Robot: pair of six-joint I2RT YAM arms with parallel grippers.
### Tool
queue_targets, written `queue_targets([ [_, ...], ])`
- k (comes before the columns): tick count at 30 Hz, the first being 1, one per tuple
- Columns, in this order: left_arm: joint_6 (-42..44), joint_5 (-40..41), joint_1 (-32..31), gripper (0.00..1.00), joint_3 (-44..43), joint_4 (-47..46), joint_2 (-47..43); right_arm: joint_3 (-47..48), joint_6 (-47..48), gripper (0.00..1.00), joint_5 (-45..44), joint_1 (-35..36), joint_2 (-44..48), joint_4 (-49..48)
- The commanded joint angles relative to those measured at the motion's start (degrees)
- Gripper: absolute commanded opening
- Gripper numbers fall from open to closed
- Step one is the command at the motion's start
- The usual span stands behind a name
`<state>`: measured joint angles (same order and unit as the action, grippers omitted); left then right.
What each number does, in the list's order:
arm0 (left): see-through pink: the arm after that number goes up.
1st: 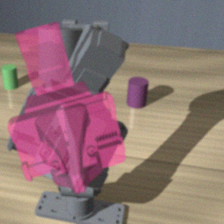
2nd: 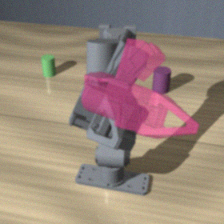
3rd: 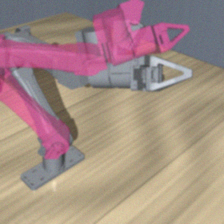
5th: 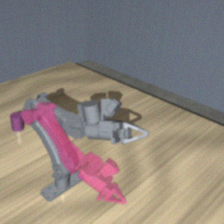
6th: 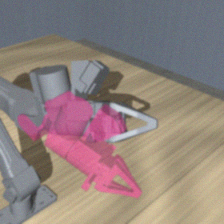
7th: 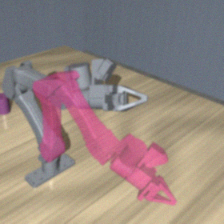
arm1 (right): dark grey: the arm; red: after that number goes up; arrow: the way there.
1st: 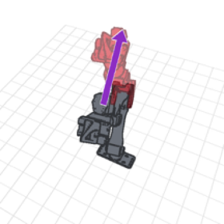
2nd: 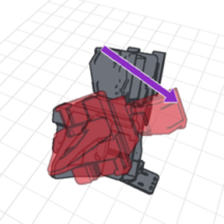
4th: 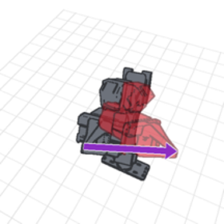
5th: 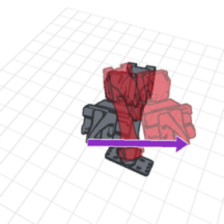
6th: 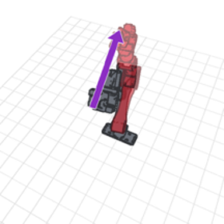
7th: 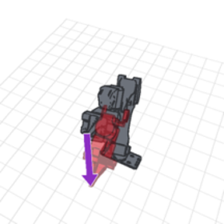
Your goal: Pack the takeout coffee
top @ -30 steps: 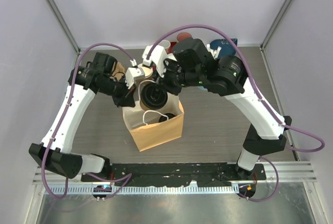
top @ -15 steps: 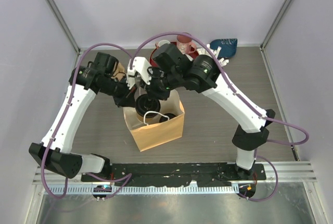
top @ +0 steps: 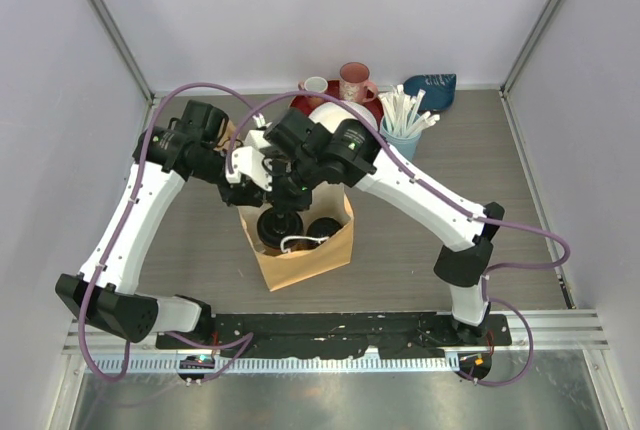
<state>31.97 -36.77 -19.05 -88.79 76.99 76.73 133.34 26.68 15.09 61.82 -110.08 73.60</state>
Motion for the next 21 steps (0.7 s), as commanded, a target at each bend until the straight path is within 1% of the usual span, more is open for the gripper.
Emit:
queue_targets([
  [1, -0.2, -1.2, -0.3, 0.00, -1.1, 7.2, 0.3, -2.5, 7.7, 0.01, 1.4, 0.6, 1.4, -1.8],
  [5, -0.1, -1.5, -0.2, 0.00, -1.1, 7.1, 0.4, -5.8, 13.7, 0.01, -0.1, 2.3, 2.0, -3.0],
  [8, 0.0, -1.5, -0.3, 0.00, -1.1, 7.1, 0.6, -4.9, 17.5, 0.01, -1.8, 3.5, 1.2, -3.0],
  [11, 0.1, -1.5, -0.3, 0.00, -1.0, 7.2, 0.6, -3.4, 21.1, 0.01, -0.9, 4.0, 0.0, -1.7],
  [14, 0.1, -1.6, -0.3, 0.00, -1.0, 7.2, 0.6, -4.0, 25.3, 0.01, -0.1, 4.6, -0.7, -0.9],
  [21, 0.5, -1.6, -0.3, 0.00, -0.9, 7.4, 0.4, -3.0, 30.5, 0.01, 0.2, 5.7, -3.7, 1.6],
])
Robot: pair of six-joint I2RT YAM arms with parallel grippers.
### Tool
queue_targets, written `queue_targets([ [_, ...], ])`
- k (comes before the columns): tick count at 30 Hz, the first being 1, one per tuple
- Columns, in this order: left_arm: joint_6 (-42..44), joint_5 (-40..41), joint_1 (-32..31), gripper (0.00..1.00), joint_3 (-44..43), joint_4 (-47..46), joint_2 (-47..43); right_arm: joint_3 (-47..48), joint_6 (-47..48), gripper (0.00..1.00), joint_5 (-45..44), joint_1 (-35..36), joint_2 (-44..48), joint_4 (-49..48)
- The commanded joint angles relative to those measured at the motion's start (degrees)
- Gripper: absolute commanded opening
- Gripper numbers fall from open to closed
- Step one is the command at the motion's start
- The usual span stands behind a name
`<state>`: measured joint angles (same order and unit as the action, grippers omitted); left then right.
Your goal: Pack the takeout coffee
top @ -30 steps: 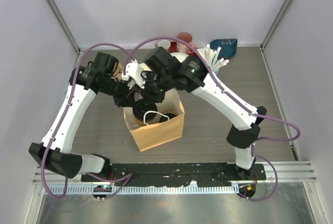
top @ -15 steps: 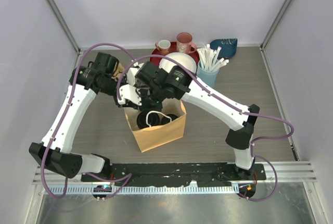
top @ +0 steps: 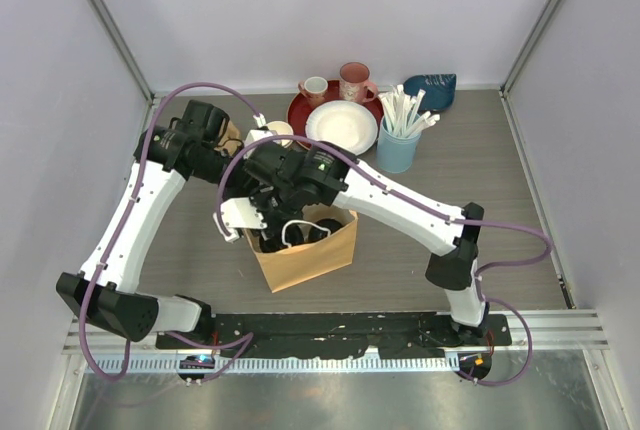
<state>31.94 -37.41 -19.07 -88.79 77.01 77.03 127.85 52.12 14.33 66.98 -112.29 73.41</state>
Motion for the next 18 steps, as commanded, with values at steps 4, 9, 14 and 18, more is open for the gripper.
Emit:
queue_targets([
  [4, 0.5, -1.0, -0.3, 0.00, -0.9, 7.4, 0.1, 3.4, 6.0, 0.01, 1.0, 0.6, -3.2, 2.6],
  [9, 0.6, -1.1, -0.3, 0.00, -1.0, 7.4, 0.0, 3.5, 6.2, 0.01, 1.8, 0.6, -5.0, 3.2],
  [14, 0.7, -1.0, -0.4, 0.00, -1.1, 7.7, 0.1, 3.5, 6.9, 0.01, 1.5, 0.8, -6.3, 3.7],
  [18, 0.8, -1.0, -0.4, 0.00, -1.1, 7.7, 0.0, 3.0, 7.0, 0.01, 1.1, 0.7, -7.1, 4.0],
])
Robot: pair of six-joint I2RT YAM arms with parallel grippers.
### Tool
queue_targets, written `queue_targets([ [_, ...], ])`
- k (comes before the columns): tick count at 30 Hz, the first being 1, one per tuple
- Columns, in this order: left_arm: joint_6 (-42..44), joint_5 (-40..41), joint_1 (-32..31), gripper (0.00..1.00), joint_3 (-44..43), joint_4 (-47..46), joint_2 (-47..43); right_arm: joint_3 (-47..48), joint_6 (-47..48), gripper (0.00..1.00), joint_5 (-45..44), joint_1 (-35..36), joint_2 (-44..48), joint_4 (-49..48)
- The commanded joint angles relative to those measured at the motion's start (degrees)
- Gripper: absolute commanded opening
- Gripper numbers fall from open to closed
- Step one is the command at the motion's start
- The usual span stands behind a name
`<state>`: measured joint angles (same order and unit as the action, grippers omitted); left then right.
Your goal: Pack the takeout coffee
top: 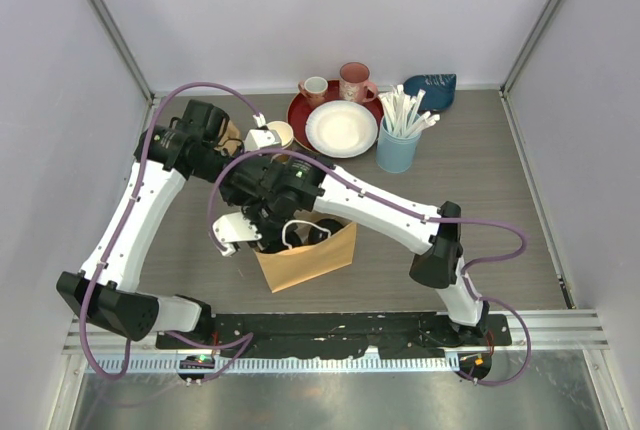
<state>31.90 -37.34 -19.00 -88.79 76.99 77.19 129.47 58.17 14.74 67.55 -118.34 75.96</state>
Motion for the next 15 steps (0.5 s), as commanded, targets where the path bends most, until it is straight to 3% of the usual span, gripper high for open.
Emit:
queue_targets([
  [1, 0.9, -1.0, -0.4, 0.00, -1.1, 7.7, 0.0, 1.1, 0.9, 0.01, 0.6, 0.2, -1.1, 1.5],
  [15, 1.1, -1.0, -0.4, 0.00, -0.8, 7.6, 0.0, -0.7, 0.5, 0.01, -0.1, 0.0, -2.9, 0.8],
])
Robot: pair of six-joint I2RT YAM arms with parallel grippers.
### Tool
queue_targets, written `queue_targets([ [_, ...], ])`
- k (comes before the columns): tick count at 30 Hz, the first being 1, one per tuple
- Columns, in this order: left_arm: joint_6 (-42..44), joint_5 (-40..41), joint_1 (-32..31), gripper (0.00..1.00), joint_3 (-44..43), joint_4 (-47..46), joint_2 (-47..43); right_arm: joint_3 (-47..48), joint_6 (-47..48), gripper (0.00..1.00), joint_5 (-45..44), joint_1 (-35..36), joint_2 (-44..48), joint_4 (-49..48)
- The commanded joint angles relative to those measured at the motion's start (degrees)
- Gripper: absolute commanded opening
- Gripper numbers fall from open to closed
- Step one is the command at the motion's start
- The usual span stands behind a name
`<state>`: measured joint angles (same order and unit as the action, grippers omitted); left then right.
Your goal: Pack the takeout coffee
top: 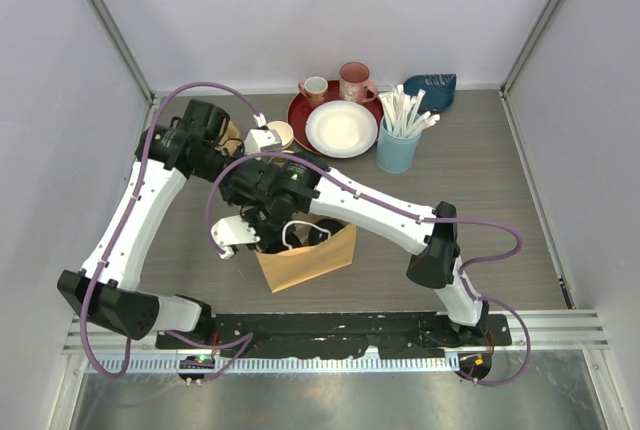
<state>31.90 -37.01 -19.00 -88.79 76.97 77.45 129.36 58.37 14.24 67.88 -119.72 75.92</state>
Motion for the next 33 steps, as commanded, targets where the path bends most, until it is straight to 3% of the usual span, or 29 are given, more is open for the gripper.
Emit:
queue_targets([
  [1, 1.0, -1.3, -0.4, 0.00, -0.8, 7.7, -0.3, -0.8, 0.3, 0.01, 0.4, -0.3, -1.6, 0.6],
  [33, 1.0, -1.1, -0.4, 0.00, -0.9, 7.4, 0.2, -11.0, 0.5, 0.01, 5.2, -1.8, -0.2, -6.4],
])
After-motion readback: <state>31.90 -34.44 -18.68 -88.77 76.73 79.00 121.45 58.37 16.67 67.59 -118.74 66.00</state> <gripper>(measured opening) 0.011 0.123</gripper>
